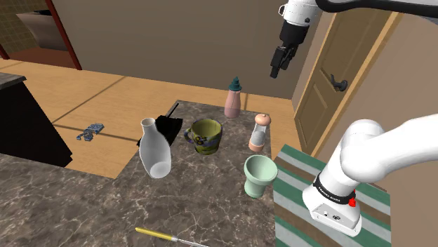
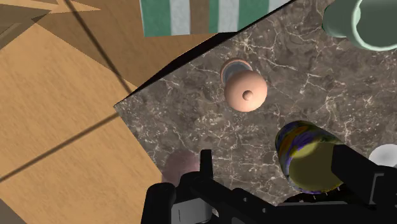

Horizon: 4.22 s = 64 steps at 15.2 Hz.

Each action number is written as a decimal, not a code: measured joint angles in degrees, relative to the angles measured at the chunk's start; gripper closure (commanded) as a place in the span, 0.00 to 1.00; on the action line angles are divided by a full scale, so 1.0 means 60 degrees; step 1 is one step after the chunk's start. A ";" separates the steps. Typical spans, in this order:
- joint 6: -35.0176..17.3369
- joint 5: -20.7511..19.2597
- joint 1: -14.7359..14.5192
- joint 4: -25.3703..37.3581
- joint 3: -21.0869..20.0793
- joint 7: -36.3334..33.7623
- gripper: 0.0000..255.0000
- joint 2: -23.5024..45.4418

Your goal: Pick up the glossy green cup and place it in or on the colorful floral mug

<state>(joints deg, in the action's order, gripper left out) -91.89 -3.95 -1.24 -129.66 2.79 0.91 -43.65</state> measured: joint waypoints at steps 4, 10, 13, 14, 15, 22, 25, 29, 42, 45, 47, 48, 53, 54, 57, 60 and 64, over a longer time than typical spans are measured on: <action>-0.0289 0.0216 -0.0084 -0.0643 -0.0178 -0.0262 0.00 -0.0288; -0.1114 0.0897 -0.0389 -0.2574 -0.0703 -0.0961 0.00 -0.1253; -0.1591 0.1337 -0.0626 -0.3507 -0.1043 -0.1353 0.00 -0.1658; -0.1797 0.1490 -0.0714 -0.3795 -0.1160 -0.1476 0.00 -0.1722; -0.1891 0.1661 -0.0823 -0.4067 -0.1295 -0.1626 0.00 -0.1890; -0.3168 0.3075 -0.1805 -0.5820 -0.2404 -0.2680 0.00 -0.2348; -0.3661 0.3564 -0.2168 -0.6282 -0.2757 -0.2986 0.00 -0.2345; -0.4400 0.3846 -0.2332 -0.6722 -0.2986 -0.3027 0.00 -0.2054; -0.5025 0.4041 -0.2439 -0.7048 -0.3137 -0.3010 1.00 -0.1763; -0.5028 0.4043 -0.2439 -0.7045 -0.3137 -0.3011 1.00 -0.1761; -0.5027 0.4041 -0.2437 -0.7046 -0.3135 -0.3009 1.00 -0.1762; -0.5026 0.4041 -0.2437 -0.7046 -0.3134 -0.3009 1.00 -0.1764; -0.4517 0.3892 -0.2360 -0.6757 -0.3030 -0.3046 1.00 -0.1984; -0.4354 0.3851 -0.2341 -0.6637 -0.3008 -0.3071 1.00 -0.2030; -0.3887 0.3730 -0.2286 -0.6335 -0.2918 -0.3118 1.00 -0.2202; -0.3471 0.3601 -0.2210 -0.5997 -0.2815 -0.3137 1.00 -0.2283; -0.2841 0.3451 -0.2150 -0.5528 -0.2690 -0.3200 1.00 -0.2450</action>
<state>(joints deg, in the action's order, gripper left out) -108.94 16.76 -14.14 -162.83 -13.35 -18.28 -58.35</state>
